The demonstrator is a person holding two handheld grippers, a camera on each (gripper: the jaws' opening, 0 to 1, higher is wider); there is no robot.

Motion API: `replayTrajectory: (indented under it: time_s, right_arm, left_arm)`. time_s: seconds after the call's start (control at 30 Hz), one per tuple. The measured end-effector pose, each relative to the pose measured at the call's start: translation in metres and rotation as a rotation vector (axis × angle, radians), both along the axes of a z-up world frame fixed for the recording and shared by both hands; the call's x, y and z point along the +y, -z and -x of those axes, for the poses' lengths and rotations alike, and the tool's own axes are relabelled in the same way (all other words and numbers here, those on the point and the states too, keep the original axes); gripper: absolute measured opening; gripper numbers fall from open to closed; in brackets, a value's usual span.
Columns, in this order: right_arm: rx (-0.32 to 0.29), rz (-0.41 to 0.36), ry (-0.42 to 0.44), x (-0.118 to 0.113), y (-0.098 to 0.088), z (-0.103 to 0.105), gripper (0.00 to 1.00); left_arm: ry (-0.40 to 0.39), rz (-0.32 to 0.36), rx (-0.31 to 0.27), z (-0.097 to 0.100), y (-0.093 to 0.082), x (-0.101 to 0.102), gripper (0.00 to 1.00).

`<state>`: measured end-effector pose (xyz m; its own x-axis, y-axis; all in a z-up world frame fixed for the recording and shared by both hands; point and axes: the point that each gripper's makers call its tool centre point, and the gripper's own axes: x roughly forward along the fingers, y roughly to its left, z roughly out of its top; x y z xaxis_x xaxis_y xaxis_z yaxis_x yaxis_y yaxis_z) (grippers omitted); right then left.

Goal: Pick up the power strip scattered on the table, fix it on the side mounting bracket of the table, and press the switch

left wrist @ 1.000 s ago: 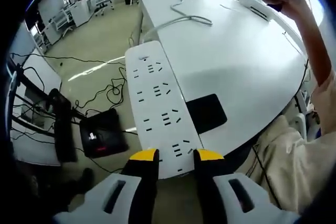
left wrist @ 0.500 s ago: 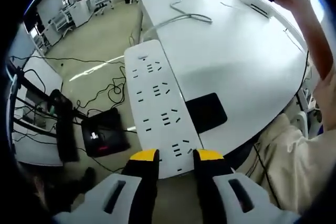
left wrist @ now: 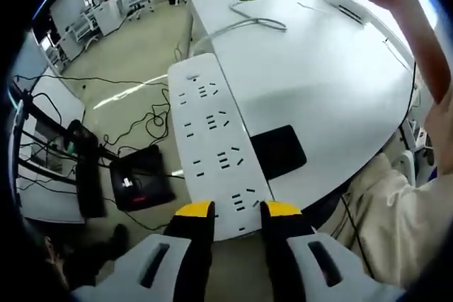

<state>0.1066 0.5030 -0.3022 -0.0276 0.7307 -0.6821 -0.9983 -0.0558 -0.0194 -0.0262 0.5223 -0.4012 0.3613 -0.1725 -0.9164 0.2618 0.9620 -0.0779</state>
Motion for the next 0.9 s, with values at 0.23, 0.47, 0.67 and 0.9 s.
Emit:
replayTrajectory:
  time_s: [0.23, 0.47, 0.67, 0.9]
  right_arm:
    - [0.004, 0.03, -0.012, 0.006, 0.011, -0.001, 0.0]
    - [0.013, 0.044, -0.01, 0.009, 0.019, -0.002, 0.0]
    - [0.013, 0.052, -0.021, 0.015, 0.023, -0.001, 0.0]
    - [0.014, 0.078, -0.038, 0.026, 0.034, -0.004, 0.0]
  left_arm:
    - [0.002, -0.004, 0.005, 0.0, 0.0, -0.001, 0.31]
    - [0.014, -0.003, 0.001, 0.001, 0.0, -0.005, 0.28]
    - [0.009, 0.016, 0.003, 0.001, 0.001, 0.0, 0.28]
    - [0.013, 0.003, 0.004, 0.001, 0.0, -0.001, 0.28]
